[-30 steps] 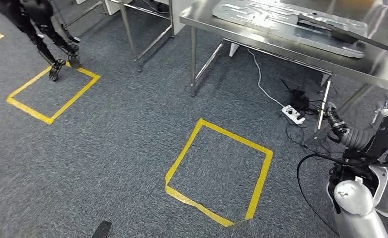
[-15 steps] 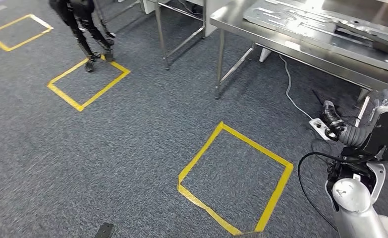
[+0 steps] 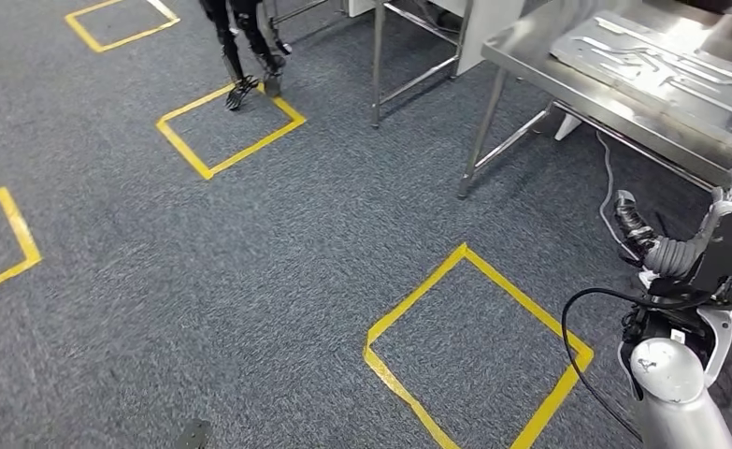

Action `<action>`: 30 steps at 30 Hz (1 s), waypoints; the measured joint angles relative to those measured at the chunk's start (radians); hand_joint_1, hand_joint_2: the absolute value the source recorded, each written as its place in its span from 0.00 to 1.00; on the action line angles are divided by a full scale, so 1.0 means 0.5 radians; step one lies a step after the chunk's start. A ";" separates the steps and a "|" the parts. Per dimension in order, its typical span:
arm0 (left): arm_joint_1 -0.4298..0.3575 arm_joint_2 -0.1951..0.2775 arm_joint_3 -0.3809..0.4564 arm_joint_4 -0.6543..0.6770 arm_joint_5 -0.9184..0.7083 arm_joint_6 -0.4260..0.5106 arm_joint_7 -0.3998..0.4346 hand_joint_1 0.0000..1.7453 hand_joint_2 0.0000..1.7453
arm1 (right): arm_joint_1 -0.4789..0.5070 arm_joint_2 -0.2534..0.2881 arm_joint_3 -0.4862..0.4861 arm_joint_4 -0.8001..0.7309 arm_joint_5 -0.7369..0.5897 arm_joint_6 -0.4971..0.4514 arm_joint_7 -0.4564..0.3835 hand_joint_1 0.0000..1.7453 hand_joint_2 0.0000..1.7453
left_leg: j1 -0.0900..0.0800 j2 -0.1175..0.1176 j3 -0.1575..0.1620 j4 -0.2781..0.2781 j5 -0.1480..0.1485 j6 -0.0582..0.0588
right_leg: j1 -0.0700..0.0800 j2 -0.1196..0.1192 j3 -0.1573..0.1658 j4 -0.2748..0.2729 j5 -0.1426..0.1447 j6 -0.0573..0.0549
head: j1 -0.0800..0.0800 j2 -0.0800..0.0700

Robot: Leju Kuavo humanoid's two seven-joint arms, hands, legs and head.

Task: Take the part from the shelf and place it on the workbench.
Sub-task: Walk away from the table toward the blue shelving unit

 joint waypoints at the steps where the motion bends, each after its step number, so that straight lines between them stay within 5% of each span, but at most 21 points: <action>1: -0.001 0.000 0.000 0.000 0.000 -0.001 0.000 0.00 0.00 | 0.004 -0.001 0.000 0.001 0.003 0.000 0.002 0.00 1.00 | 0.000 -0.027 0.000 0.002 -0.001 0.000 | 0.000 0.009 -0.054 0.097 -0.023 0.005 | 0.001 0.000; 3: 0.002 -0.001 0.000 0.000 0.001 -0.003 0.001 0.00 0.00 | 0.009 -0.003 0.000 0.002 0.007 0.000 0.004 0.00 1.00 | 0.003 -0.085 0.000 0.011 -0.005 -0.002 | -0.007 0.015 -0.067 0.083 0.045 0.014 | 0.001 0.000; 6: 0.001 0.000 0.000 0.000 0.003 -0.003 0.002 0.00 0.00 | 0.012 -0.007 0.000 0.002 0.010 0.000 0.004 0.00 1.00 | 0.011 -0.176 -0.016 0.054 -0.024 -0.029 | -0.037 0.114 0.084 -0.264 0.217 0.023 | 0.000 0.000; 8: 0.000 0.001 0.000 0.000 0.003 -0.002 0.006 0.00 0.00 | 0.023 -0.008 0.000 0.004 0.009 0.000 0.001 0.00 1.00 | 0.016 -0.226 -0.044 0.076 -0.027 -0.054 | -0.040 0.166 0.123 -0.351 0.220 0.009 | 0.000 0.000; 10: 0.012 0.001 0.000 0.000 0.004 -0.002 0.011 0.00 0.00 | 0.033 -0.009 0.000 0.004 0.007 0.000 -0.002 0.00 1.00 | 0.025 -0.264 -0.064 0.073 -0.019 -0.077 | -0.032 0.123 0.126 -0.358 0.224 -0.020 | 0.002 0.000; 12: 0.024 -0.001 0.000 0.000 0.004 -0.003 0.015 0.00 0.00 | 0.038 -0.009 0.000 0.004 0.007 0.000 -0.005 0.00 1.00 | 0.021 -0.186 -0.095 0.127 -0.048 -0.096 | -0.029 0.075 0.139 -0.371 0.230 -0.050 | -0.009 0.000; 14: 0.015 -0.004 0.000 0.000 0.004 -0.001 0.016 0.00 0.00 | 0.048 -0.009 0.000 0.004 0.007 0.000 -0.007 0.00 1.00 | 0.015 -0.041 -0.193 0.329 -0.145 -0.108 | -0.018 0.023 0.150 -0.380 0.230 -0.070 | -0.022 0.000; 17: 0.005 -0.004 0.000 0.000 0.004 0.000 0.015 0.00 0.00 | 0.063 -0.010 0.000 0.004 0.007 0.000 -0.008 0.00 1.00 | 0.017 0.025 -0.346 0.615 -0.232 -0.103 | 0.003 -0.064 0.155 -0.380 0.220 -0.085 | -0.026 0.000; 19: 0.009 -0.004 0.000 0.000 0.004 0.000 0.015 0.00 0.00 | 0.066 -0.010 0.000 0.004 0.007 0.000 -0.008 0.00 1.00 | 0.008 0.043 -0.284 0.490 -0.140 -0.079 | 0.014 -0.116 0.164 -0.380 0.211 -0.090 | -0.026 0.000; 21: 0.006 -0.002 0.000 0.000 0.004 0.001 0.015 0.00 0.00 | 0.067 -0.010 0.000 0.004 0.008 0.000 -0.008 0.00 1.00 | -0.028 0.139 -0.139 0.221 -0.040 -0.039 | 0.025 -0.164 0.178 -0.382 0.199 -0.086 | -0.025 0.000; 23: -0.002 0.000 0.000 0.000 0.004 0.001 0.013 0.00 0.00 | 0.069 -0.010 0.000 0.004 0.008 0.000 -0.008 0.00 1.00 | -0.063 0.203 -0.066 0.080 -0.015 -0.011 | 0.032 -0.211 0.189 -0.386 0.187 -0.075 | -0.024 0.000; 25: -0.001 0.003 0.000 0.000 0.004 0.002 0.012 0.00 0.00 | 0.070 -0.010 0.000 0.004 0.008 0.000 -0.008 0.00 1.00 | -0.068 0.158 -0.059 0.058 -0.011 0.000 | 0.036 -0.258 0.201 -0.398 0.180 -0.060 | -0.024 0.000; 27: 0.009 0.005 0.000 0.000 0.004 0.002 0.012 0.00 0.00 | 0.069 -0.011 0.000 0.002 0.009 0.000 -0.009 0.00 1.00 | -0.055 0.107 -0.032 0.019 0.005 0.012 | 0.031 -0.201 0.202 -0.366 0.148 -0.044 | -0.022 0.000; 30: -0.001 0.003 0.000 0.000 0.003 0.002 0.012 0.00 0.00 | 0.077 -0.018 0.001 0.002 0.011 -0.001 -0.012 0.00 1.00 | -0.037 0.030 -0.006 -0.011 0.018 0.031 | 0.018 -0.018 0.056 -0.058 -0.003 -0.029 | -0.017 0.000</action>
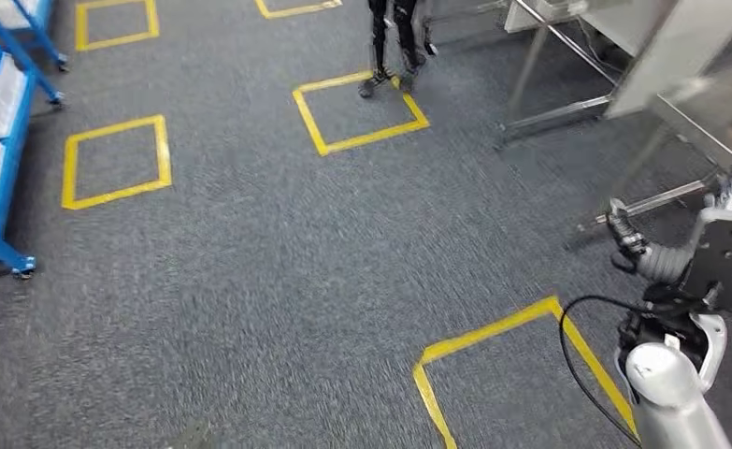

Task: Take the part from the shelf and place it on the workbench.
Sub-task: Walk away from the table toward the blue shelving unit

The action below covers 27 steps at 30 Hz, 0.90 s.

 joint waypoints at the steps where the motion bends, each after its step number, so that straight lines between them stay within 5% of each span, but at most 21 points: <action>1: -0.004 -0.001 0.000 0.000 0.000 0.000 0.000 0.00 0.00 | 0.005 -0.002 0.000 0.001 0.000 0.000 0.000 0.00 1.00 | 0.001 -0.030 0.000 0.002 0.000 0.003 | -0.004 0.019 -0.066 0.113 -0.035 0.005 | 0.002 0.000; 3: -0.002 -0.003 0.000 0.000 0.000 -0.001 0.000 0.00 0.00 | 0.013 -0.002 0.000 0.002 0.001 0.000 0.001 0.00 1.00 | 0.005 -0.090 0.000 0.013 -0.006 -0.001 | -0.016 0.029 -0.121 0.171 -0.003 0.017 | 0.001 0.000; 4: 0.001 -0.003 0.000 0.000 0.000 -0.001 0.000 0.00 0.00 | 0.014 -0.002 0.000 0.002 0.002 0.000 0.002 0.00 1.00 | 0.010 -0.122 0.000 0.025 -0.012 -0.008 | -0.024 0.036 -0.096 0.093 0.066 0.024 | 0.001 0.000; 6: 0.002 -0.003 0.000 0.000 0.000 -0.002 0.000 0.00 0.00 | 0.013 -0.002 0.000 0.003 0.006 0.000 0.003 0.00 0.50 | 0.021 -0.184 -0.011 0.065 -0.032 -0.032 | -0.045 0.114 0.004 -0.149 0.190 0.041 | 0.003 0.000; 8: 0.000 -0.002 0.000 0.000 0.000 -0.002 0.000 0.00 0.00 | 0.014 -0.005 0.000 0.003 0.011 0.000 0.007 0.00 0.00 | 0.028 -0.240 -0.038 0.101 -0.045 -0.059 | -0.055 0.192 0.057 -0.272 0.219 0.034 | 0.006 0.000; 9: 0.001 -0.001 0.000 0.000 0.000 -0.002 0.000 0.00 0.00 | 0.014 -0.006 0.000 0.003 0.013 0.000 0.010 0.00 0.00 | 0.031 -0.265 -0.052 0.107 -0.043 -0.071 | -0.049 0.201 0.062 -0.274 0.210 0.022 | 0.007 0.000; 11: 0.014 -0.003 0.000 0.000 0.000 -0.004 0.000 0.00 0.00 | 0.009 -0.007 0.000 0.002 0.016 0.000 0.011 0.00 0.00 | 0.040 -0.289 -0.068 0.107 -0.038 -0.092 | -0.042 0.147 0.069 -0.279 0.217 -0.011 | 0.006 0.000; 13: 0.019 -0.005 0.000 0.000 0.000 -0.006 0.000 0.00 0.00 | 0.002 -0.009 0.000 0.002 0.019 0.001 0.012 0.00 0.00 | 0.037 -0.189 -0.112 0.186 -0.080 -0.110 | -0.039 0.094 0.083 -0.294 0.224 -0.038 | -0.008 0.000; 15: 0.010 -0.006 -0.001 0.000 0.000 -0.006 0.000 0.00 0.00 | 0.001 -0.011 0.000 0.001 0.023 0.001 0.013 0.00 0.00 | 0.036 -0.051 -0.224 0.405 -0.183 -0.124 | -0.027 0.036 0.092 -0.302 0.222 -0.056 | -0.023 0.000; 17: 0.004 -0.009 -0.001 0.000 0.000 -0.007 0.000 0.00 0.00 | 0.001 -0.013 0.000 0.001 0.025 0.001 0.016 0.00 0.00 | 0.041 -0.009 -0.337 0.612 -0.248 -0.128 | -0.014 -0.027 0.095 -0.302 0.215 -0.066 | -0.023 0.000; 18: 0.006 -0.010 -0.001 0.000 0.000 -0.007 0.000 0.00 0.00 | 0.000 -0.013 0.000 0.001 0.026 0.001 0.017 0.00 0.00 | 0.042 -0.004 -0.350 0.630 -0.233 -0.125 | -0.009 -0.057 0.098 -0.302 0.210 -0.068 | -0.024 0.000; 20: 0.011 -0.011 -0.001 0.000 0.001 -0.007 0.000 0.00 0.00 | -0.001 -0.013 0.000 0.001 0.027 0.001 0.018 0.00 0.50 | 0.037 0.020 -0.257 0.447 -0.119 -0.109 | -0.002 -0.113 0.111 -0.302 0.197 -0.068 | -0.024 0.000; 22: 0.008 -0.011 -0.001 0.000 0.001 -0.006 0.000 0.00 0.00 | -0.006 -0.013 0.000 0.001 0.028 0.001 0.019 0.00 1.00 | 0.012 0.105 -0.124 0.196 -0.035 -0.083 | 0.005 -0.162 0.128 -0.305 0.182 -0.060 | -0.022 0.000; 23: 0.005 -0.011 -0.001 0.000 0.001 -0.005 -0.001 0.00 0.00 | -0.008 -0.014 0.000 0.001 0.029 0.001 0.019 0.00 1.00 | -0.002 0.134 -0.087 0.127 -0.022 -0.072 | 0.006 -0.183 0.135 -0.308 0.176 -0.053 | -0.022 0.000; 26: 0.009 -0.008 -0.001 0.000 0.001 -0.004 -0.002 0.00 0.00 | -0.014 -0.017 0.002 0.000 0.031 0.001 0.023 0.00 0.25 | -0.015 0.092 -0.068 0.080 -0.019 -0.045 | 0.003 -0.236 0.152 -0.323 0.162 -0.025 | -0.022 0.000; 27: 0.013 -0.006 -0.001 0.000 0.001 -0.004 -0.003 0.00 0.00 | -0.016 -0.019 0.004 0.000 0.032 0.001 0.024 0.00 0.00 | -0.010 0.066 -0.054 0.060 -0.013 -0.036 | 0.000 -0.211 0.157 -0.315 0.150 -0.016 | -0.020 0.000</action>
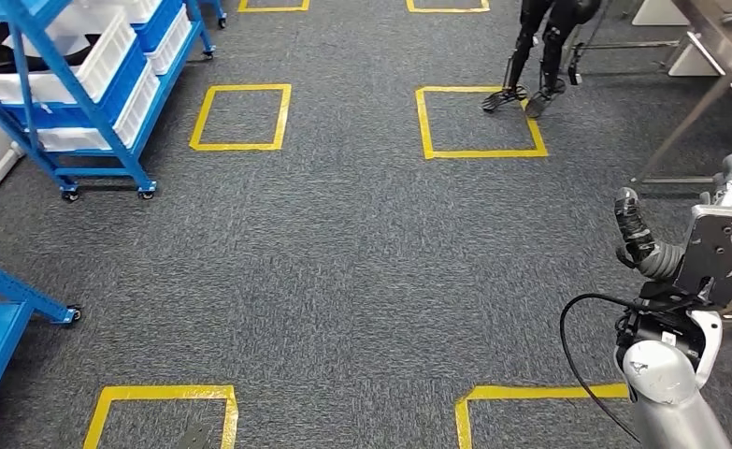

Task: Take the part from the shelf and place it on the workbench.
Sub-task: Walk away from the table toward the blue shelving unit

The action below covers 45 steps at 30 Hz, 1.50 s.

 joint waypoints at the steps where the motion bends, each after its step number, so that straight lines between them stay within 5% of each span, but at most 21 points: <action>1: 0.001 0.001 0.000 0.000 0.000 0.000 -0.001 0.00 0.00 | -0.004 -0.003 0.003 -0.001 0.002 0.000 0.002 0.00 0.00 | 0.007 -0.021 0.017 -0.020 0.007 0.011 | -0.003 0.052 -0.013 0.041 -0.028 0.005 | 0.001 0.000; 3: -0.006 0.000 0.000 0.000 0.000 -0.001 -0.003 0.00 0.00 | -0.007 -0.008 0.010 0.000 0.005 0.000 0.008 0.00 0.00 | 0.015 -0.068 0.041 -0.039 0.011 0.025 | -0.009 0.185 -0.111 0.247 -0.124 0.009 | 0.010 0.000; 6: -0.014 -0.002 0.000 0.000 0.000 -0.002 -0.002 0.00 0.00 | -0.003 -0.014 0.024 0.002 0.006 0.000 0.018 0.00 0.00 | 0.019 -0.151 0.046 -0.031 0.005 0.031 | -0.017 0.240 -0.291 0.521 -0.177 0.018 | 0.017 0.000; 8: -0.010 -0.002 0.000 0.000 0.000 -0.002 -0.002 0.00 0.00 | -0.003 -0.016 0.031 0.003 0.006 0.000 0.019 0.00 0.00 | 0.027 -0.213 0.048 -0.012 -0.007 0.021 | -0.027 0.256 -0.259 0.382 -0.043 0.028 | 0.018 0.000; 10: -0.011 -0.002 0.000 0.000 0.000 -0.004 -0.003 0.00 0.00 | -0.005 -0.019 0.036 0.003 0.006 0.000 0.020 0.00 0.00 | 0.037 -0.276 0.034 0.026 -0.027 -0.003 | -0.047 0.360 -0.165 0.149 0.072 0.039 | 0.020 0.000; 12: -0.013 -0.001 0.000 0.000 0.001 -0.004 -0.004 0.00 0.00 | -0.005 -0.024 0.048 0.004 0.007 0.000 0.023 0.00 0.00 | 0.044 -0.331 0.006 0.050 -0.033 -0.030 | -0.055 0.440 -0.125 0.057 0.088 0.036 | 0.021 0.000; 14: -0.004 0.000 0.000 0.000 0.001 -0.005 -0.004 0.00 0.00 | -0.010 -0.026 0.060 0.004 0.007 0.000 0.025 0.00 0.00 | 0.052 -0.380 -0.016 0.046 -0.023 -0.054 | -0.051 0.403 -0.122 0.051 0.091 0.013 | 0.023 0.000; 15: 0.004 -0.001 0.000 0.000 0.001 -0.005 -0.003 0.00 0.00 | -0.015 -0.027 0.067 0.003 0.007 0.000 0.024 0.00 0.00 | 0.051 -0.361 -0.024 0.054 -0.026 -0.064 | -0.049 0.377 -0.117 0.042 0.095 -0.001 | 0.022 0.000; 19: -0.005 -0.006 0.000 0.000 0.002 -0.005 0.001 0.00 0.00 | -0.017 -0.036 0.092 0.003 0.007 0.000 0.028 0.00 0.00 | 0.048 -0.101 -0.200 0.395 -0.190 -0.095 | -0.030 0.252 -0.093 0.015 0.099 -0.044 | -0.004 0.000; 21: -0.007 -0.006 0.000 0.000 0.002 -0.005 0.003 0.00 0.00 | -0.014 -0.037 0.099 0.003 0.007 0.000 0.031 0.00 0.00 | 0.052 -0.072 -0.296 0.566 -0.234 -0.098 | -0.019 0.187 -0.091 0.015 0.092 -0.050 | -0.004 0.000; 23: -0.001 -0.007 0.000 0.000 0.002 -0.006 0.004 0.00 0.00 | -0.012 -0.037 0.107 0.003 0.007 0.000 0.031 0.00 0.00 | 0.052 -0.058 -0.247 0.465 -0.149 -0.089 | -0.013 0.127 -0.081 0.015 0.081 -0.049 | -0.004 0.000; 25: 0.000 -0.007 0.000 0.000 0.002 -0.006 0.004 0.00 0.00 | -0.012 -0.038 0.112 0.003 0.007 0.000 0.031 0.00 0.00 | 0.033 0.013 -0.099 0.199 -0.039 -0.069 | -0.006 0.076 -0.062 0.015 0.066 -0.042 | -0.004 0.000; 27: -0.005 -0.007 0.000 0.000 0.002 -0.006 0.003 0.00 0.00 | -0.012 -0.038 0.118 0.003 0.007 0.000 0.031 0.00 0.00 | 0.008 0.067 -0.018 0.050 -0.008 -0.046 | 0.000 0.034 -0.045 0.010 0.052 -0.027 | -0.003 0.000; 30: 0.003 -0.002 0.000 0.000 0.002 -0.005 0.004 0.00 0.00 | -0.014 -0.039 0.133 0.001 0.007 0.000 0.031 0.00 0.00 | 0.005 0.012 0.007 0.011 -0.009 -0.018 | 0.000 -0.003 -0.013 -0.004 0.035 0.003 | -0.002 0.000; 32: 0.003 0.000 0.000 0.000 0.002 -0.004 0.003 0.00 0.00 | -0.015 -0.044 0.140 -0.001 0.008 0.000 0.031 0.00 0.00 | 0.019 -0.032 0.046 -0.025 0.000 0.004 | -0.007 0.089 -0.030 0.072 -0.017 0.020 | 0.005 0.000; 35: -0.011 0.000 0.000 0.000 0.002 -0.006 0.004 0.00 0.00 | -0.008 -0.053 0.147 0.001 0.008 0.000 0.032 0.00 0.00 | 0.026 -0.105 0.063 -0.037 0.000 0.027 | -0.016 0.232 -0.227 0.428 -0.160 0.033 | 0.017 0.000; 37: -0.009 -0.001 0.000 0.000 0.002 -0.007 0.005 0.00 0.00 | -0.003 -0.055 0.157 0.002 0.008 0.002 0.034 0.00 0.00 | 0.028 -0.160 0.064 -0.030 -0.004 0.025 | -0.019 0.243 -0.309 0.522 -0.140 0.043 | 0.017 0.000; 39: -0.006 -0.002 0.000 0.000 0.002 -0.007 0.007 0.00 0.00 | -0.004 -0.060 0.167 0.003 0.013 0.002 0.039 0.00 0.00 | 0.035 -0.219 0.064 -0.010 -0.016 0.012 | -0.031 0.277 -0.252 0.340 0.012 0.053 | 0.019 0.000; 41: -0.009 -0.002 0.000 0.000 0.002 -0.007 0.007 0.00 0.00 | -0.006 -0.069 0.177 0.003 0.022 0.001 0.047 0.00 0.00 | 0.040 -0.276 0.047 0.024 -0.033 -0.010 | -0.048 0.383 -0.161 0.120 0.108 0.054 | 0.019 0.000; 43: -0.010 -0.002 0.000 0.000 0.002 -0.007 0.009 0.00 0.00 | -0.006 -0.074 0.184 0.003 0.028 0.001 0.054 0.00 0.00 | 0.045 -0.330 0.021 0.039 -0.035 -0.034 | -0.051 0.434 -0.129 0.049 0.107 0.039 | 0.019 0.000; 45: 0.001 -0.002 0.000 0.000 0.002 -0.009 0.010 0.00 0.00 | -0.012 -0.076 0.191 0.003 0.030 0.002 0.057 0.00 0.00 | 0.051 -0.359 0.005 0.035 -0.027 -0.058 | -0.049 0.380 -0.120 0.033 0.113 0.011 | 0.019 0.000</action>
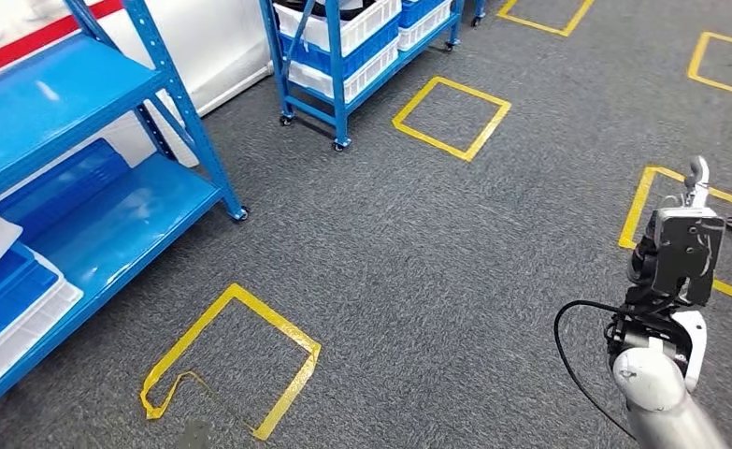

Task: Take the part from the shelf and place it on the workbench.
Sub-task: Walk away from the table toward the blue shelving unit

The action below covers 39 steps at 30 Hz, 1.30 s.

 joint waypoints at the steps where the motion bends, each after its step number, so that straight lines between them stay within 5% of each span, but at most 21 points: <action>1: 0.005 -0.001 0.000 0.000 0.000 -0.001 0.000 0.00 0.00 | -0.004 -0.001 0.004 0.000 0.000 0.000 0.000 0.00 0.00 | -0.003 0.038 -0.010 0.012 -0.008 -0.011 | 0.000 -0.028 0.008 -0.009 0.003 -0.013 | -0.005 0.000; 4: -0.005 -0.002 -0.001 0.000 0.000 -0.003 0.001 0.00 0.00 | -0.008 -0.007 0.010 0.000 0.001 0.001 -0.001 0.00 0.00 | -0.007 0.240 -0.138 0.259 -0.127 -0.041 | 0.007 -0.120 0.031 -0.032 0.002 -0.045 | -0.025 0.000; 6: -0.009 -0.002 -0.001 -0.001 0.000 -0.004 0.001 0.00 0.00 | -0.008 -0.009 0.015 0.000 0.002 0.001 -0.001 0.00 0.00 | 0.001 0.282 -0.258 0.474 -0.196 -0.051 | 0.015 -0.184 0.039 -0.032 -0.008 -0.055 | -0.026 0.000; 7: -0.007 -0.003 -0.001 -0.001 0.000 -0.004 0.001 0.00 0.00 | -0.008 -0.010 0.017 0.000 0.001 0.001 -0.001 0.00 0.00 | 0.003 0.287 -0.278 0.503 -0.185 -0.052 | 0.016 -0.215 0.045 -0.032 -0.015 -0.056 | -0.026 0.000; 9: -0.001 -0.004 -0.001 0.000 0.000 -0.004 0.001 0.00 0.00 | -0.008 -0.010 0.021 0.000 0.001 0.002 -0.001 0.00 0.00 | 0.001 0.313 -0.206 0.351 -0.075 -0.045 | 0.018 -0.270 0.064 -0.032 -0.031 -0.052 | -0.027 0.000; 11: -0.004 -0.004 -0.001 0.000 0.000 -0.004 0.001 0.00 0.00 | -0.010 -0.010 0.023 0.000 0.004 0.006 0.001 0.00 0.00 | -0.017 0.406 -0.078 0.101 0.021 -0.024 | 0.026 -0.319 0.089 -0.034 -0.050 -0.039 | -0.026 0.000; 13: -0.009 -0.003 -0.001 0.000 0.000 -0.003 0.001 0.00 0.00 | -0.014 -0.011 0.029 0.000 0.016 0.019 0.008 0.00 0.00 | -0.039 0.453 -0.023 -0.007 0.034 0.003 | 0.036 -0.362 0.107 -0.042 -0.064 -0.020 | -0.024 0.000; 15: -0.005 -0.002 -0.001 0.000 0.000 -0.003 0.001 0.00 0.00 | -0.019 -0.011 0.040 0.000 0.036 0.032 0.017 0.00 0.00 | -0.038 0.405 -0.013 -0.019 0.033 0.028 | 0.042 -0.393 0.129 -0.054 -0.076 0.003 | -0.024 0.000; 17: 0.000 -0.001 -0.001 0.000 0.000 -0.004 0.000 0.00 0.00 | -0.026 -0.013 0.048 0.000 0.054 0.039 0.026 0.00 0.00 | -0.026 0.358 0.016 -0.046 0.036 0.051 | 0.035 -0.322 0.131 -0.013 -0.113 0.021 | -0.019 0.000; 19: -0.007 -0.001 -0.001 0.000 0.000 -0.004 0.000 0.00 0.00 | -0.029 -0.019 0.051 0.000 0.063 0.041 0.034 0.00 0.00 | -0.018 0.311 0.037 -0.062 0.037 0.069 | 0.027 -0.198 0.038 0.179 -0.205 0.027 | -0.006 0.000; 21: -0.015 -0.001 -0.001 0.000 0.000 -0.004 0.000 0.00 0.00 | -0.027 -0.024 0.053 0.002 0.066 0.043 0.039 0.00 0.00 | -0.018 0.257 0.041 -0.061 0.032 0.078 | 0.028 -0.149 -0.115 0.426 -0.282 0.032 | 0.003 0.000; 22: -0.015 -0.002 -0.001 0.000 0.000 -0.005 0.000 0.00 0.00 | -0.026 -0.025 0.055 0.003 0.066 0.043 0.039 0.00 0.00 | -0.019 0.228 0.044 -0.058 0.029 0.080 | 0.028 -0.144 -0.166 0.485 -0.275 0.034 | 0.004 0.000; 24: -0.011 -0.002 -0.001 0.000 0.000 -0.005 -0.001 0.00 0.00 | -0.027 -0.026 0.058 0.005 0.066 0.044 0.039 0.00 0.00 | -0.017 0.166 0.051 -0.045 0.018 0.076 | 0.024 -0.128 -0.162 0.383 -0.145 0.036 | 0.005 0.000; 26: -0.011 -0.002 -0.001 0.000 0.000 -0.005 -0.007 0.00 0.00 | -0.031 -0.027 0.060 0.005 0.068 0.049 0.040 0.00 0.00 | -0.014 0.105 0.048 -0.017 -0.001 0.059 | 0.010 -0.031 -0.076 0.136 -0.001 0.036 | 0.006 0.000; 28: -0.013 -0.002 -0.001 0.000 0.001 -0.005 -0.018 0.00 0.00 | -0.037 -0.033 0.062 0.004 0.071 0.069 0.045 0.00 0.00 | -0.008 0.049 0.026 0.004 -0.010 0.039 | 0.002 0.055 -0.025 0.012 0.032 0.032 | 0.007 0.000; 30: -0.008 -0.001 -0.001 0.000 0.001 -0.006 -0.030 0.00 0.00 | -0.047 -0.040 0.066 0.001 0.076 0.100 0.056 0.00 0.00 | -0.002 -0.005 0.009 0.000 -0.004 0.016 | 0.004 0.031 -0.010 -0.001 0.022 0.015 | 0.006 0.000; 31: -0.001 -0.002 -0.001 0.000 0.001 -0.008 -0.034 0.00 0.00 | -0.056 -0.043 0.068 -0.001 0.077 0.110 0.061 0.00 0.00 | -0.003 0.010 0.004 0.004 -0.005 0.004 | 0.003 0.003 -0.001 -0.012 0.023 0.003 | 0.005 0.000; 33: 0.001 -0.006 -0.001 0.000 0.002 -0.011 -0.041 0.00 0.00 | -0.070 -0.044 0.072 -0.004 0.080 0.119 0.070 0.00 0.00 | -0.009 0.125 -0.040 0.091 -0.054 -0.020 | -0.001 -0.059 0.021 -0.032 0.023 -0.024 | -0.010 0.000; 35: -0.007 -0.009 -0.001 -0.001 0.003 -0.013 -0.046 0.00 0.00 | -0.075 -0.047 0.075 -0.006 0.083 0.131 0.076 0.00 0.00 | -0.004 0.253 -0.155 0.317 -0.156 -0.040 | 0.009 -0.124 0.035 -0.039 0.016 -0.043 | -0.023 0.000; 37: -0.008 -0.010 -0.001 -0.001 0.004 -0.017 -0.051 0.00 0.00 | -0.076 -0.049 0.083 -0.006 0.087 0.142 0.080 0.00 0.00 | 0.008 0.284 -0.265 0.508 -0.207 -0.052 | 0.014 -0.188 0.046 -0.038 0.003 -0.048 | -0.024 0.000; 39: -0.003 -0.011 -0.001 -0.001 0.006 -0.019 -0.056 0.00 0.00 | -0.080 -0.050 0.089 -0.006 0.091 0.147 0.084 0.00 0.00 | 0.014 0.298 -0.241 0.441 -0.125 -0.055 | 0.014 -0.246 0.064 -0.038 -0.014 -0.043 | -0.024 0.000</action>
